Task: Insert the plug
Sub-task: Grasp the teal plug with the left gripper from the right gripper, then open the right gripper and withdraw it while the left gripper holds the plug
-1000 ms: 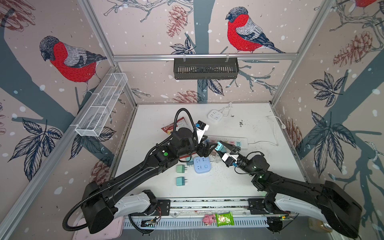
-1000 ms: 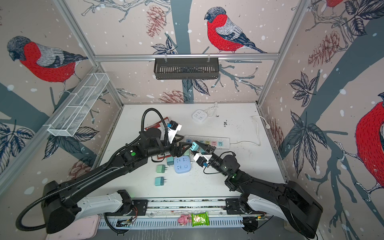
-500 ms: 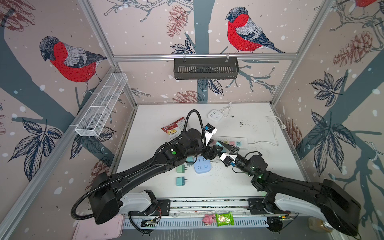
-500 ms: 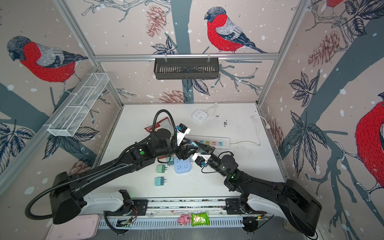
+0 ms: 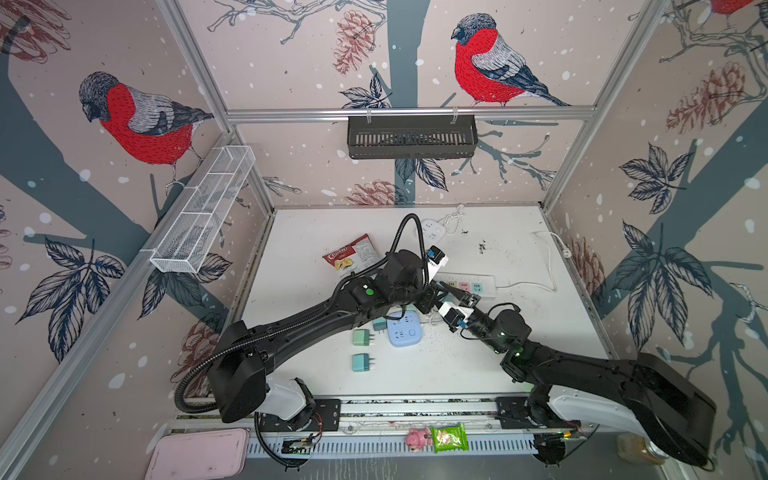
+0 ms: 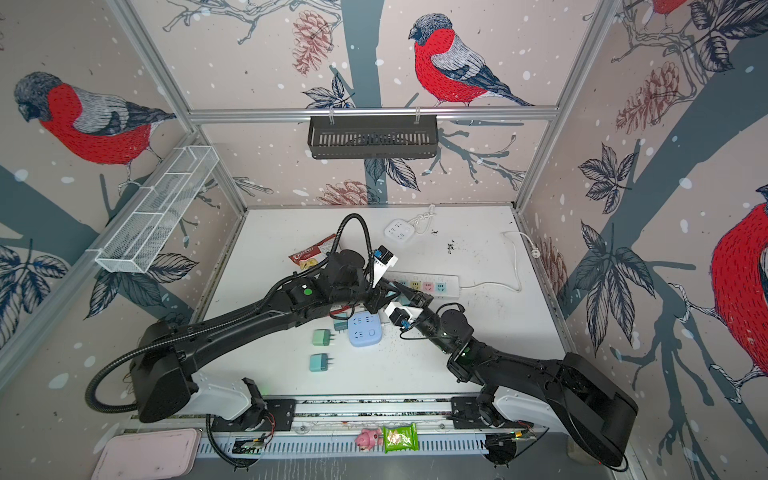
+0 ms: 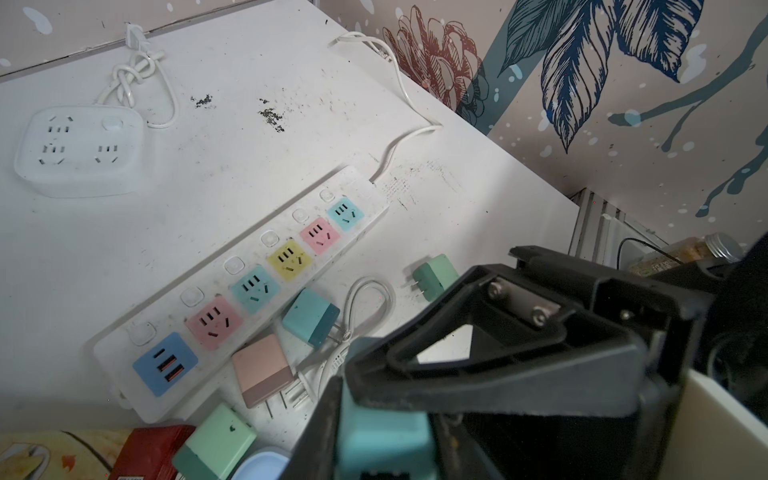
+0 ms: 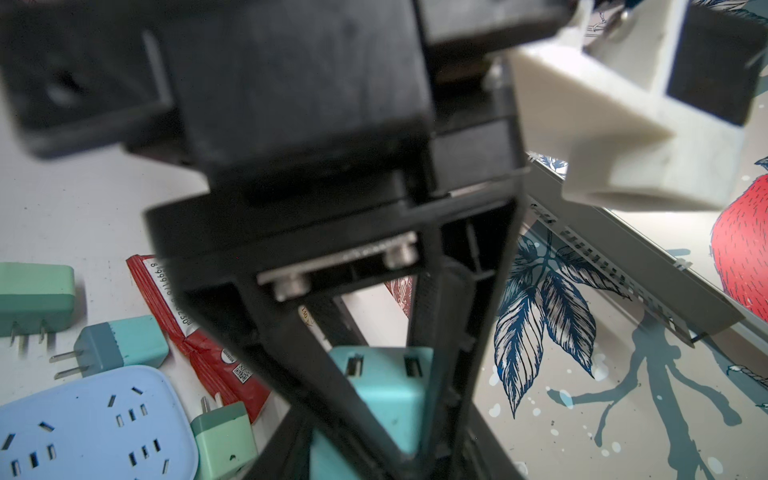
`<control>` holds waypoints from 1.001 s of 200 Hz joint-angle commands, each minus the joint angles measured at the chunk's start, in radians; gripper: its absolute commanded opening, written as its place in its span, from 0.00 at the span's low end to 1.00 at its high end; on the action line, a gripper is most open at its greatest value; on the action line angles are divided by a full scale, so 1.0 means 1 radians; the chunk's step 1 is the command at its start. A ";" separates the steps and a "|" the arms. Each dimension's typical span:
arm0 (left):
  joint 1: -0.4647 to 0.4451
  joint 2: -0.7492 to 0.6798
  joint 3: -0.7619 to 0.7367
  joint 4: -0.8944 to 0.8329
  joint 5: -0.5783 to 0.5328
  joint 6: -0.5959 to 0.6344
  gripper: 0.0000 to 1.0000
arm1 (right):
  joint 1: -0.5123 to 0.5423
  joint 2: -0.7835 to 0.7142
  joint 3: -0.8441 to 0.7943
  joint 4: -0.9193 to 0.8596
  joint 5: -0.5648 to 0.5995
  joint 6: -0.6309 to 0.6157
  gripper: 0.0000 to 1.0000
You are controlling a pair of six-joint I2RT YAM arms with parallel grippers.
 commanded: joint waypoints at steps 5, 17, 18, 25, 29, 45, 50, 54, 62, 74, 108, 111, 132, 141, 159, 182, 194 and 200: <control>0.002 0.021 0.015 -0.022 0.005 0.004 0.17 | -0.008 0.003 0.007 0.090 -0.016 0.012 0.04; 0.003 0.023 0.008 -0.014 0.017 0.014 0.12 | -0.010 0.004 0.003 0.091 -0.011 0.016 0.09; 0.003 0.023 0.007 -0.012 0.017 0.016 0.12 | -0.010 0.003 0.003 0.092 -0.010 0.017 0.10; 0.002 0.025 -0.002 0.000 0.020 0.025 0.08 | -0.011 0.004 -0.001 0.099 -0.002 0.022 0.17; 0.002 0.026 -0.006 0.007 0.021 0.028 0.05 | -0.010 0.002 -0.004 0.102 0.005 0.028 0.24; 0.003 0.045 0.001 0.008 0.016 0.042 0.00 | -0.009 -0.009 -0.017 0.111 0.036 0.055 0.53; 0.002 0.052 0.011 0.000 0.007 0.045 0.00 | -0.010 -0.015 -0.022 0.113 0.046 0.063 0.60; 0.002 0.057 0.020 -0.010 -0.001 0.051 0.00 | -0.010 -0.018 -0.026 0.114 0.055 0.068 0.65; 0.003 0.062 0.030 -0.018 -0.026 0.051 0.00 | -0.010 -0.026 -0.031 0.107 0.068 0.073 0.95; 0.011 0.055 0.029 -0.006 -0.073 0.032 0.00 | -0.010 -0.038 -0.032 0.089 0.083 0.078 1.00; 0.113 0.001 -0.007 0.066 -0.091 -0.004 0.00 | -0.024 -0.055 -0.038 0.077 0.102 0.078 1.00; 0.124 -0.002 -0.009 0.069 -0.084 -0.005 0.00 | -0.027 -0.056 -0.037 0.074 0.102 0.078 1.00; 0.197 -0.029 -0.021 0.097 -0.004 0.011 0.00 | -0.057 -0.061 -0.020 0.054 0.085 0.083 1.00; 0.217 -0.038 -0.025 0.115 -0.012 0.015 0.00 | -0.073 -0.059 -0.010 0.048 0.074 0.089 1.00; 0.228 -0.047 -0.032 0.147 -0.091 0.064 0.00 | -0.100 -0.063 0.013 0.034 0.081 0.107 1.00; 0.228 -0.049 -0.060 0.211 -0.125 0.149 0.00 | -0.149 -0.093 0.024 0.029 0.095 0.151 1.00; 0.228 -0.044 -0.053 0.200 -0.098 0.165 0.00 | -0.198 -0.117 0.019 0.033 0.085 0.214 1.00; 0.228 -0.040 -0.048 0.197 -0.073 0.170 0.00 | -0.227 -0.129 0.015 0.040 0.076 0.248 1.00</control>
